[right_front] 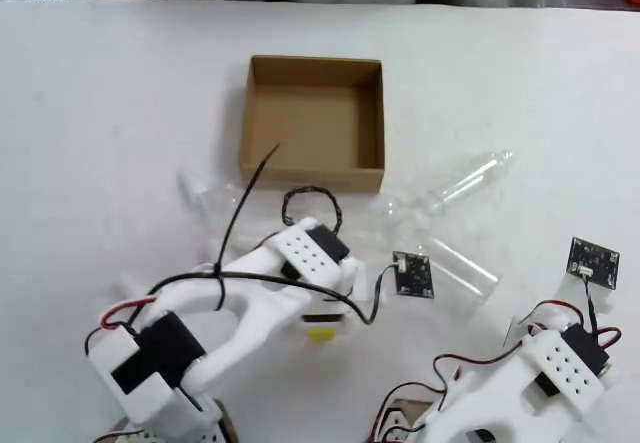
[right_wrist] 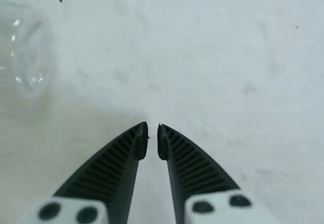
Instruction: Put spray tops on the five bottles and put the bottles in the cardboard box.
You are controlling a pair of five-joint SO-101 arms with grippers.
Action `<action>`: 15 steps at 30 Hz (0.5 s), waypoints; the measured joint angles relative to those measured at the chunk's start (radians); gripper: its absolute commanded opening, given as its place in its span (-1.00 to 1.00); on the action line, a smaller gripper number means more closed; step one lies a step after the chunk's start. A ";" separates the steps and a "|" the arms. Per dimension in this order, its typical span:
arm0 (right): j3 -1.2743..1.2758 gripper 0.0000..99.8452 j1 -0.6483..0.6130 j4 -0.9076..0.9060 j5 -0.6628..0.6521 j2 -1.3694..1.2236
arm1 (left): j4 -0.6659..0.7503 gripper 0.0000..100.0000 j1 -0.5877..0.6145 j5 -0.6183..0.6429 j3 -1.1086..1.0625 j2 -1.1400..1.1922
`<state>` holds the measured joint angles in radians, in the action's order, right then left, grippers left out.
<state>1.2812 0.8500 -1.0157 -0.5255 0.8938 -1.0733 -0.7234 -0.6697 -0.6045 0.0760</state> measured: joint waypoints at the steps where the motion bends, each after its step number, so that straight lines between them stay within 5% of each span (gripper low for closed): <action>1: 0.000 -0.96 0.000 0.000 0.000 0.000 | 0.000 -0.56 0.000 0.000 0.000 0.000; 8: 0.000 -0.96 0.000 0.000 0.000 0.000 | -0.002 -0.81 -0.015 0.000 0.000 0.002; 15: 0.000 -0.96 0.000 0.000 0.000 0.000 | 0.026 -0.80 -0.043 -0.003 -0.002 0.003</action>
<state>1.2812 0.8500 -1.0157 -0.5255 0.8938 -1.0472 -0.7664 -0.6728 -0.6061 0.0790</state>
